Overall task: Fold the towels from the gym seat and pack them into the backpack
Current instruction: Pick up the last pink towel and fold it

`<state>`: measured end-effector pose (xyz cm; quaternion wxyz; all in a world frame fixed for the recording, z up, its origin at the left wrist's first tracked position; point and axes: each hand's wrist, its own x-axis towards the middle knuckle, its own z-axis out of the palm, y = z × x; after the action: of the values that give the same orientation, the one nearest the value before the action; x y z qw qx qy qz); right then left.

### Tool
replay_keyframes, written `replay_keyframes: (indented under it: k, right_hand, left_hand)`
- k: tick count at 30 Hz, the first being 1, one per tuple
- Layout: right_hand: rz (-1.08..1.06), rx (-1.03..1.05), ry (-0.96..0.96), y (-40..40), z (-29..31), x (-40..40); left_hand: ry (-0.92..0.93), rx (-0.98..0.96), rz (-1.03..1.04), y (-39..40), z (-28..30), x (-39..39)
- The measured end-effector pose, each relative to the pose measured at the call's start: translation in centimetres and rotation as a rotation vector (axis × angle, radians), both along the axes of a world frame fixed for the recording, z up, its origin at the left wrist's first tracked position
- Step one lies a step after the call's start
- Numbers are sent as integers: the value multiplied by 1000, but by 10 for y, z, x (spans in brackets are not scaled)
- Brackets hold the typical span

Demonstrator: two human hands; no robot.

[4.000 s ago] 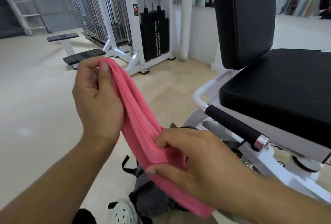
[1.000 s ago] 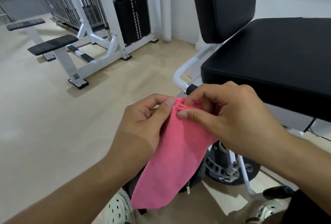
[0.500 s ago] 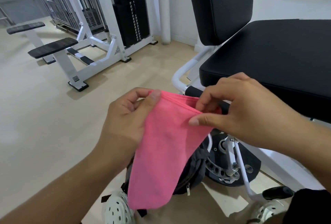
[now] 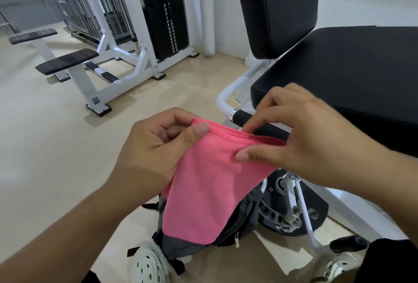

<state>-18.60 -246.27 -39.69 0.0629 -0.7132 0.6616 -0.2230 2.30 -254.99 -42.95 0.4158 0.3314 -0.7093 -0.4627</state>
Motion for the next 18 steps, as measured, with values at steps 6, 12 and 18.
replay_keyframes:
  k: [6,12,18]
  right_hand:
    - [106,202,-497,3,-15,18]
    - [204,373,-885,12,-29,43]
    - [377,525,-650,17,-19,43]
  left_hand:
    - [-205,-120,48,-10,1,10]
    - [-305,91,-139,-6,17,18]
    - [-464,-112,-99,-2,19,25]
